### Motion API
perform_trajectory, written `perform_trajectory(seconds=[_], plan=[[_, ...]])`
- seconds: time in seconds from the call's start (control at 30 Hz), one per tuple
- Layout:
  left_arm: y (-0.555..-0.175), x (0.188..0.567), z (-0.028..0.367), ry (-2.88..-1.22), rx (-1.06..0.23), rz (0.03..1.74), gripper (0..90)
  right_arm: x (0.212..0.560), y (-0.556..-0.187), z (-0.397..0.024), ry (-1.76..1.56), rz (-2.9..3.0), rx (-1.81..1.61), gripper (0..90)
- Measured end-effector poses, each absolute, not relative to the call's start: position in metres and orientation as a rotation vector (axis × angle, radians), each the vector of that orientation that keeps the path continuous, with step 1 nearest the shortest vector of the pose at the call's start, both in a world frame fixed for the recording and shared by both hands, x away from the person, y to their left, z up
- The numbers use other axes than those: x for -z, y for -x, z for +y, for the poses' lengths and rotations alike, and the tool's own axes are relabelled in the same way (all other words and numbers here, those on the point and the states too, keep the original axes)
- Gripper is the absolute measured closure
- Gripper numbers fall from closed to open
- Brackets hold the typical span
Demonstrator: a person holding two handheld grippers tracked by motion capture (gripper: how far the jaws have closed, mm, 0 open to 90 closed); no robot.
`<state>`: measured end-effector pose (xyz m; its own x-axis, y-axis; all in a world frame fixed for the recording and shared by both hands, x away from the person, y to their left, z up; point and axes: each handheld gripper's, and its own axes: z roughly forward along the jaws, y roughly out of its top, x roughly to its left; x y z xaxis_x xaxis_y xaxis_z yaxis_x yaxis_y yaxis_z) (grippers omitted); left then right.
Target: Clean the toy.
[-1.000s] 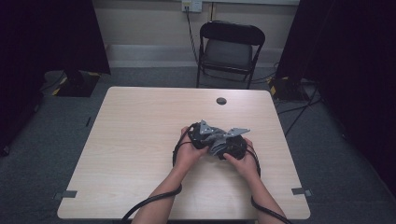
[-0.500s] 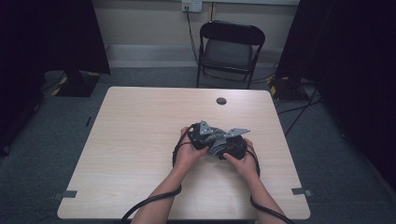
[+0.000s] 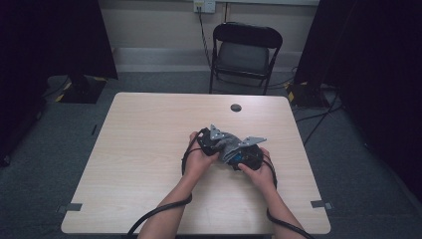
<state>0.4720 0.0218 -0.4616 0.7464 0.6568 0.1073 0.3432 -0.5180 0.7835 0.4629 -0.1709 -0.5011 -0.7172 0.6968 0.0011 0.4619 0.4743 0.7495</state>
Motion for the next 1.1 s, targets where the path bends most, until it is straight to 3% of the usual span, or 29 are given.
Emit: perform_trajectory(seconds=[1.1], plan=[[-0.5, 0.459, 0.047, -2.152, -0.588, 0.884, 72.6, 0.501, -0.463, -0.171, -0.985, 2.42, -1.092, 24.8]])
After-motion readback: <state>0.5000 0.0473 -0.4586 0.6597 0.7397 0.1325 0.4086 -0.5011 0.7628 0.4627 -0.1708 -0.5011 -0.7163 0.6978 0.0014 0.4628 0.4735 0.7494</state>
